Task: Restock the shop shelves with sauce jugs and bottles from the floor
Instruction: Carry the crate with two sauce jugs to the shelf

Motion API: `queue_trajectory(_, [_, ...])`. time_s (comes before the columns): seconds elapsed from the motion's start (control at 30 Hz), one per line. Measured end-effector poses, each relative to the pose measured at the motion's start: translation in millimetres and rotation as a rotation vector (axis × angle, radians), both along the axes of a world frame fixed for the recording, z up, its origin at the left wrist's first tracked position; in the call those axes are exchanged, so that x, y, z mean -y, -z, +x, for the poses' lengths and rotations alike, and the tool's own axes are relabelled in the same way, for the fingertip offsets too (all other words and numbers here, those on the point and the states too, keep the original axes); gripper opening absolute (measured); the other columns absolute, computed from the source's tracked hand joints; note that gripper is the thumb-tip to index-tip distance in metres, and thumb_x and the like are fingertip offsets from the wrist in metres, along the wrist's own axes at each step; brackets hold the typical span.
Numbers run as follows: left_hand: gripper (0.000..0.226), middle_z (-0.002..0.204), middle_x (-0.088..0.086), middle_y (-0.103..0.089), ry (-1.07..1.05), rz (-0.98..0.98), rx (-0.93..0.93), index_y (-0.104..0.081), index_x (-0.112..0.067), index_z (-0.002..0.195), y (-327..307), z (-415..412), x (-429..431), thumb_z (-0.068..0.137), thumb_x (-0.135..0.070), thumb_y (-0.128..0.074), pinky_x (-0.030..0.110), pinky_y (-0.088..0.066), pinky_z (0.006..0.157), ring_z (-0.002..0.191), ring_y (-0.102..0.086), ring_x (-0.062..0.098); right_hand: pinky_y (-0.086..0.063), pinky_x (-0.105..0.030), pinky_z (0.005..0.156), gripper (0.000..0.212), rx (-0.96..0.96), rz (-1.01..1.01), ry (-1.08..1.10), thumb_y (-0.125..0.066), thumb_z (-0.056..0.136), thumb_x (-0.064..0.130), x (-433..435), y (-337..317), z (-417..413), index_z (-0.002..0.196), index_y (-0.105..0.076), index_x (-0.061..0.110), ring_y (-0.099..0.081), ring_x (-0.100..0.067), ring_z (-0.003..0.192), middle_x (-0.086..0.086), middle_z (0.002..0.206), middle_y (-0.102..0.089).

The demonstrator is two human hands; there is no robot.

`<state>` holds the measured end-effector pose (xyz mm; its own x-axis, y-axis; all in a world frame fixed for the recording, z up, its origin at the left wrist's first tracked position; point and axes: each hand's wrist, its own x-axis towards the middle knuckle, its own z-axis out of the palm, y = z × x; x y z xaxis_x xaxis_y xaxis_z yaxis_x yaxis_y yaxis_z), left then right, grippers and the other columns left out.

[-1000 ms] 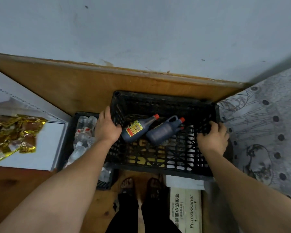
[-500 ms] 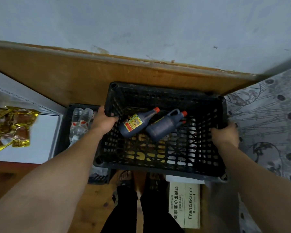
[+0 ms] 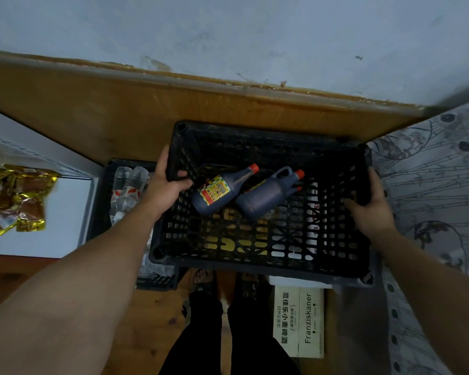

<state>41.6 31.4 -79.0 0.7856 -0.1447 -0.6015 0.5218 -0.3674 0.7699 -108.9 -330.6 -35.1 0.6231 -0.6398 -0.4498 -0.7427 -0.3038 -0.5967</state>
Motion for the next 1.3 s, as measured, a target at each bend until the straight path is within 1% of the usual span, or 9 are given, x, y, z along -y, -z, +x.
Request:
queue_trajectory(0.13, [0.091,0.131,0.002,-0.056,-0.007,-0.057,0.002,-0.012,-0.047,0.148,-7,-8,-1,0.088,-0.002,-0.063,0.03,-0.043,0.096,0.122,-0.052,0.01,-0.038,-0.042,0.11,0.071,0.052,0.104,0.01,-0.059,0.091,0.008,0,-1,-9,0.144,-0.03,0.045,-0.046,-0.015,0.127,0.007,0.14,-0.047])
queue_trajectory(0.33, [0.087,0.133,0.002,-0.055,-0.025,-0.074,0.001,-0.016,-0.051,0.146,-15,-24,-7,0.089,-0.005,-0.062,0.021,-0.042,0.086,0.124,-0.051,0.011,-0.05,-0.046,0.097,0.036,-0.004,0.121,0.057,-0.062,0.09,0.015,-2,-1,-18,0.12,-0.062,0.035,-0.062,-0.027,0.106,-0.005,0.125,-0.061])
queue_trajectory(0.43, [0.087,0.136,0.001,-0.054,-0.037,-0.063,0.014,-0.017,-0.051,0.146,-21,-30,-16,0.089,-0.005,-0.063,0.031,-0.044,0.096,0.123,-0.052,0.011,-0.053,-0.044,0.092,0.034,-0.005,0.08,0.086,-0.063,0.089,0.017,-11,-3,-20,0.12,-0.063,0.032,-0.062,-0.025,0.094,-0.009,0.118,-0.065])
queue_trajectory(0.53, [0.086,0.134,0.003,-0.056,-0.051,-0.043,0.012,-0.016,-0.049,0.147,-29,-40,-29,0.089,-0.005,-0.063,0.043,-0.039,0.105,0.124,-0.052,0.015,-0.052,-0.044,0.095,0.036,-0.022,0.04,0.076,-0.064,0.087,0.021,-23,-9,-22,0.121,-0.063,0.032,-0.062,-0.024,0.098,-0.006,0.119,-0.066])
queue_trajectory(0.77, [0.085,0.133,0.006,-0.056,-0.116,-0.017,-0.011,-0.016,-0.051,0.146,-47,-71,-78,0.09,-0.006,-0.062,0.035,-0.043,0.096,0.124,-0.053,0.02,-0.05,-0.036,0.096,0.04,-0.025,0.048,0.054,-0.064,0.087,0.02,-69,-28,-32,0.124,-0.061,0.032,-0.061,-0.021,0.101,-0.004,0.122,-0.064])
queue_trajectory(0.9, [0.08,0.139,0.008,-0.051,-0.136,0.005,0.031,-0.019,-0.048,0.147,-61,-100,-108,0.092,-0.005,-0.059,0.038,-0.04,0.103,0.123,-0.052,0.02,-0.045,-0.026,0.088,0.039,-0.003,0.044,-0.001,-0.064,0.087,0.018,-94,-36,-43,0.125,-0.061,0.029,-0.057,-0.016,0.094,-0.004,0.123,-0.064])
queue_trajectory(1.03, [0.078,0.146,0.006,-0.044,-0.188,0.02,0.046,-0.023,-0.049,0.146,-72,-136,-134,0.092,-0.005,-0.058,0.04,-0.04,0.103,0.123,-0.052,0.019,-0.054,-0.038,0.088,0.038,-0.002,0.022,-0.066,-0.064,0.086,0.021,-117,-42,-57,0.122,-0.062,0.032,-0.064,-0.022,0.092,-0.005,0.118,-0.066])
queue_trajectory(1.2, [0.076,0.136,0.007,-0.054,-0.309,0.074,0.056,-0.023,-0.051,0.145,-85,-199,-159,0.092,-0.01,-0.059,0.04,-0.041,0.1,0.122,-0.053,0.022,-0.055,-0.036,0.064,0.036,-0.015,0.033,-0.212,-0.063,0.088,0.025,-136,-47,-73,0.123,-0.061,0.034,-0.06,-0.019,0.061,-0.002,0.107,-0.067])
queue_trajectory(1.3, [0.076,0.141,0.004,-0.051,-0.385,0.094,0.061,-0.023,-0.051,0.145,-94,-247,-170,0.093,-0.009,-0.059,0.034,-0.044,0.089,0.114,-0.055,0.019,-0.043,-0.029,0.048,0.036,-0.001,0.076,-0.318,-0.061,0.09,0.022,-144,-47,-84,0.126,-0.06,0.025,-0.051,-0.015,0.052,-0.008,0.105,-0.068])
